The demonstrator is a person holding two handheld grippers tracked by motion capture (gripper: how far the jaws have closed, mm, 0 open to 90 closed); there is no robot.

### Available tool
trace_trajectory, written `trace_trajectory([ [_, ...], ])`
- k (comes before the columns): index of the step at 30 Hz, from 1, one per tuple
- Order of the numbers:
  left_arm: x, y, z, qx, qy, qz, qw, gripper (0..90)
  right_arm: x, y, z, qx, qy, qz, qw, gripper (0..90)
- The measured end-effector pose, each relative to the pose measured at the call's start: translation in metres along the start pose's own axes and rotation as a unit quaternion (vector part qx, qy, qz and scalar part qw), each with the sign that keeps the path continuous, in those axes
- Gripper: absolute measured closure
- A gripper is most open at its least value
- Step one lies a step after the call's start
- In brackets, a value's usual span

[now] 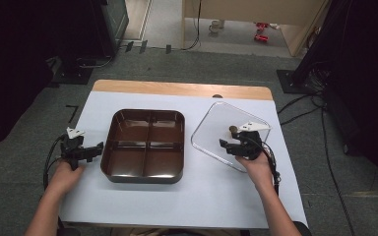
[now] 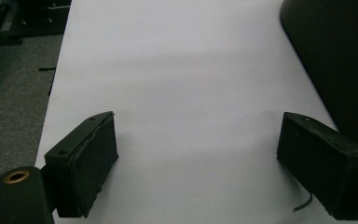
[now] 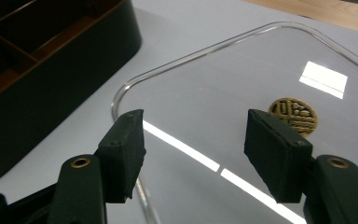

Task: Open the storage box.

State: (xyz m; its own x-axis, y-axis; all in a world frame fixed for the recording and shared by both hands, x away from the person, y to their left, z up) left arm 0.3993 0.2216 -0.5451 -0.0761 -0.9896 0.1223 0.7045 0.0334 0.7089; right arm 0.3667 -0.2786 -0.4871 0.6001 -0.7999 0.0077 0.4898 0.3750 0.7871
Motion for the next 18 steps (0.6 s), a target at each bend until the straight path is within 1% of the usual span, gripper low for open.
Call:
trace_trajectory([
  [2, 0.0, 0.0, 0.0, 0.0, 0.0, 0.0, 1.0, 12.0, -0.007, 0.001, 0.002, 0.005, 0.005, 0.004, 1.0, 37.5],
  [5, 0.0, 0.0, 0.0, 0.0, 0.0, 0.0, 1.0, 12.0, -0.015, 0.002, 0.005, 0.006, 0.012, 0.006, 0.9999, 35.4],
  [7, 0.0, 0.0, 0.0, 0.0, 0.0, 0.0, 1.0, 12.0, -0.022, 0.001, 0.007, 0.016, 0.016, 0.011, 0.9997, 35.4],
  [8, 0.0, 0.0, 0.0, 0.0, 0.0, 0.0, 1.0, 12.0, -0.025, 0.001, 0.007, 0.017, 0.019, 0.012, 0.9996, 35.4],
  [10, 0.0, 0.0, 0.0, 0.0, 0.0, 0.0, 1.0, 12.0, -0.031, -0.001, 0.007, 0.015, 0.025, 0.017, 0.9994, 35.3],
  [12, 0.0, 0.0, 0.0, 0.0, 0.0, 0.0, 1.0, 12.0, -0.039, -0.004, 0.007, 0.011, 0.038, 0.024, 0.9989, 33.7],
  [13, 0.0, 0.0, 0.0, 0.0, 0.0, 0.0, 1.0, 12.0, -0.043, -0.005, 0.006, 0.013, 0.043, 0.027, 0.9986, 33.5],
  [15, 0.0, 0.0, 0.0, 0.0, 0.0, 0.0, 1.0, 12.0, -0.047, -0.008, 0.006, 0.013, 0.047, 0.036, 0.9982, 33.6],
  [18, 0.0, 0.0, 0.0, 0.0, 0.0, 0.0, 1.0, 12.0, -0.055, -0.013, 0.003, 0.005, 0.051, 0.044, 0.9977, 33.8],
])
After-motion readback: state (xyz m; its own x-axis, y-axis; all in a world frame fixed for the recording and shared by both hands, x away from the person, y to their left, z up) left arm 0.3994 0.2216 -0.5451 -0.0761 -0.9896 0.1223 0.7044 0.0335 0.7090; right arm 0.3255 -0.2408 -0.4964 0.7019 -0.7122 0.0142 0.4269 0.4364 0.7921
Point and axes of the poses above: each handheld gripper's, and its own axes: z roughly backward along the jaws, y roughly out of its top, x roughly to its right, the point moved 7 cm from there along -z, roughly forward along the jaws, and after that the axes turned 10 degrees about z, right-handed, at the moved point
